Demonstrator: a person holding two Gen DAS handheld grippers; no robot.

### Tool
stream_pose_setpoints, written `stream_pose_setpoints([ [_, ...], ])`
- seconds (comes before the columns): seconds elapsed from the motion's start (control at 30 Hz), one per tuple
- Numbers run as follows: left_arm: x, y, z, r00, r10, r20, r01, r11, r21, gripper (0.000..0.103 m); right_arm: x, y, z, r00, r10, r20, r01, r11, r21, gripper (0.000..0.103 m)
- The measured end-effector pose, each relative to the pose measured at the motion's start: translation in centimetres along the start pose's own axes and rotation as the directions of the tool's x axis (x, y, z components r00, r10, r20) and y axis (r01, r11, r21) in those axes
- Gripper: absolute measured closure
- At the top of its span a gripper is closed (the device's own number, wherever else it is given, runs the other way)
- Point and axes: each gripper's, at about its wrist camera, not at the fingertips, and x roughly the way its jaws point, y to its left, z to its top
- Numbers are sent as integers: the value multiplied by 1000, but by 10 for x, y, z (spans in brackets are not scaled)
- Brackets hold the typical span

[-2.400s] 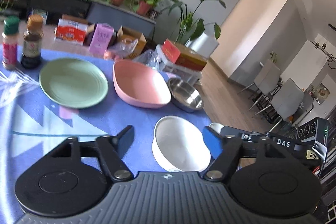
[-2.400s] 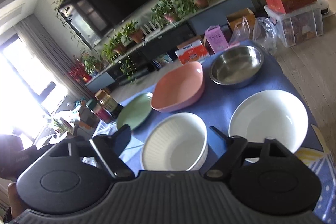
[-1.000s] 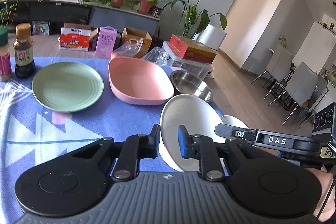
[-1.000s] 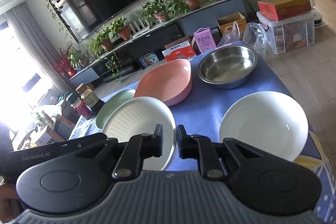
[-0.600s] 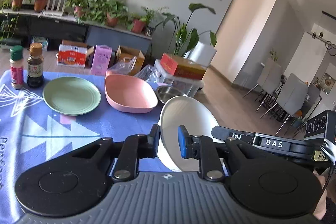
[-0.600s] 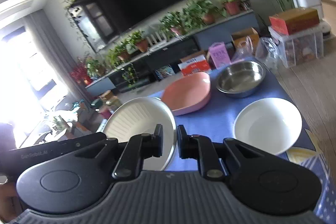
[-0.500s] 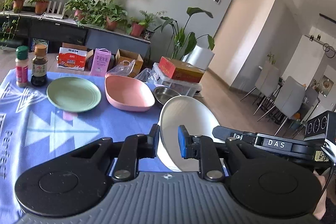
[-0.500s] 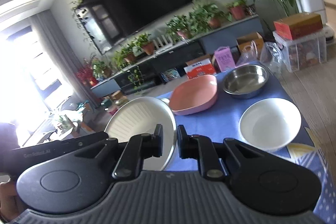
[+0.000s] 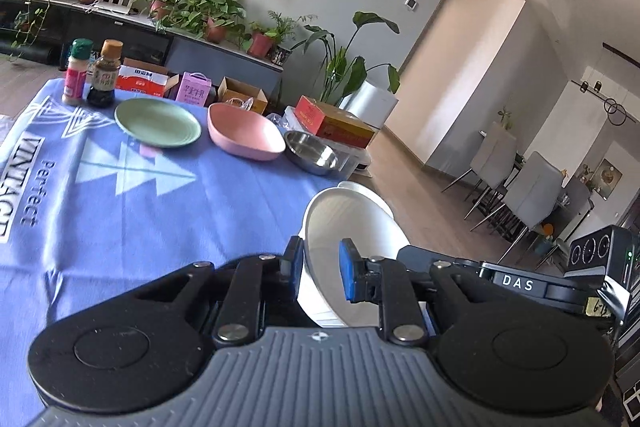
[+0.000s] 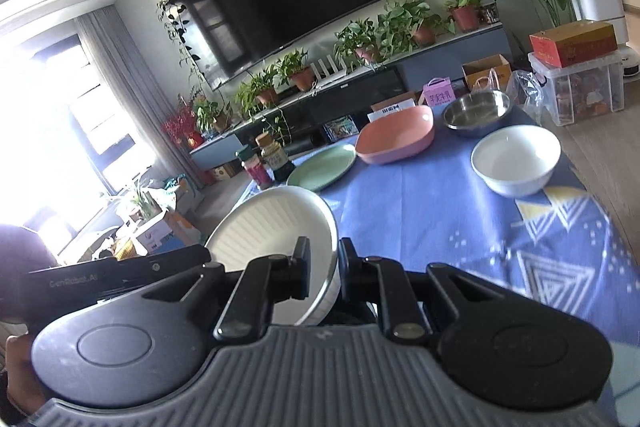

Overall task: Organize plates and bowls
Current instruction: 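Lower the white ribbed bowl into the black bowl and open both grippers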

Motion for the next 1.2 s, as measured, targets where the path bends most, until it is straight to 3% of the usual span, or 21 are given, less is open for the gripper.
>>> stream_pose_setpoints([
  [0.63,2,25,-38,997,16,-79,-21,998,-64,82,10,3,-41,992,-52,-113,49,998,-28,69],
  [1.2,10,39,-50,991,12,-136,-23,996,-83,74,26,9,-52,974,-116,-195,100,991,-88,65],
])
